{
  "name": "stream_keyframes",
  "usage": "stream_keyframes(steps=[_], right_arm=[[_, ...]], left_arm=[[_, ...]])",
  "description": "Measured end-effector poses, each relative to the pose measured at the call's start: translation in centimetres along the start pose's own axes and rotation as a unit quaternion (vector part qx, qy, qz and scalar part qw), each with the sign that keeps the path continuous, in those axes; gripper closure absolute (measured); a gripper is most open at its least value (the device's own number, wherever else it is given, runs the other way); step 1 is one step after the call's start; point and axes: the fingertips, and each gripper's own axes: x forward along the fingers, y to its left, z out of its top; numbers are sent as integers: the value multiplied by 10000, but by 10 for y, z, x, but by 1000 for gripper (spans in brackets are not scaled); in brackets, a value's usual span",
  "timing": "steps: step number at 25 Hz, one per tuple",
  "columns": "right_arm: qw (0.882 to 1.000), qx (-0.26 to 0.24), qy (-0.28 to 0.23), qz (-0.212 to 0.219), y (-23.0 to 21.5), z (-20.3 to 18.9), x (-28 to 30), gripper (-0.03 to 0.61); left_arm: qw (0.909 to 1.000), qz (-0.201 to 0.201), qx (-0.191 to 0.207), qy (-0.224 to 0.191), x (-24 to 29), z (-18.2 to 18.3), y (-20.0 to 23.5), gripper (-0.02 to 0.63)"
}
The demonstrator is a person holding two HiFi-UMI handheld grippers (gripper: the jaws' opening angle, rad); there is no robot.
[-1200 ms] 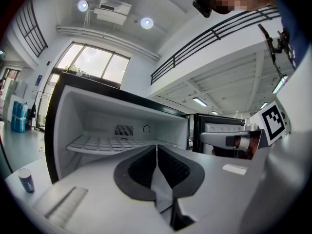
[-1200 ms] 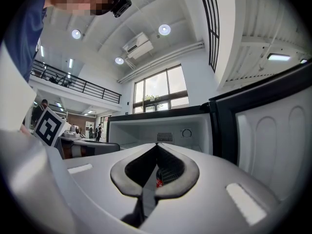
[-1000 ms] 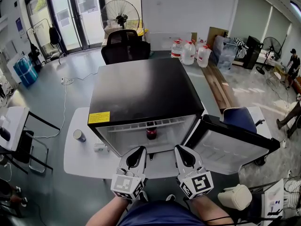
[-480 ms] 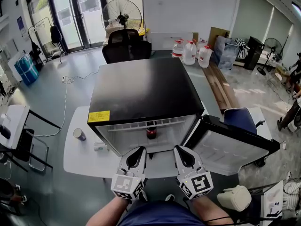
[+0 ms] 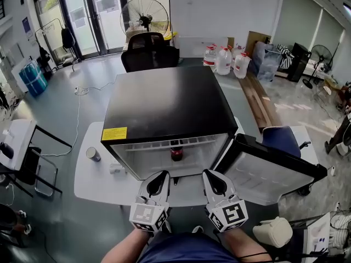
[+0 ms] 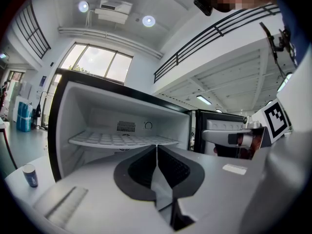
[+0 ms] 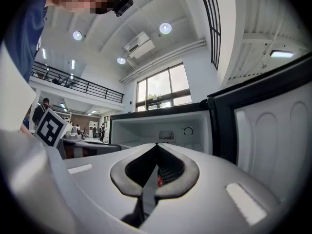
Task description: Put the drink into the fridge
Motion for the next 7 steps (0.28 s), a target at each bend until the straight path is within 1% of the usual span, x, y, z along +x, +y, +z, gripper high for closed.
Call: stream_keyframes(steps=[7], right_arm=[[10000,20,-12,62,-6,-1,-3,572]], left_arm=[[10000,91,8,-26,3,0,-4,600]])
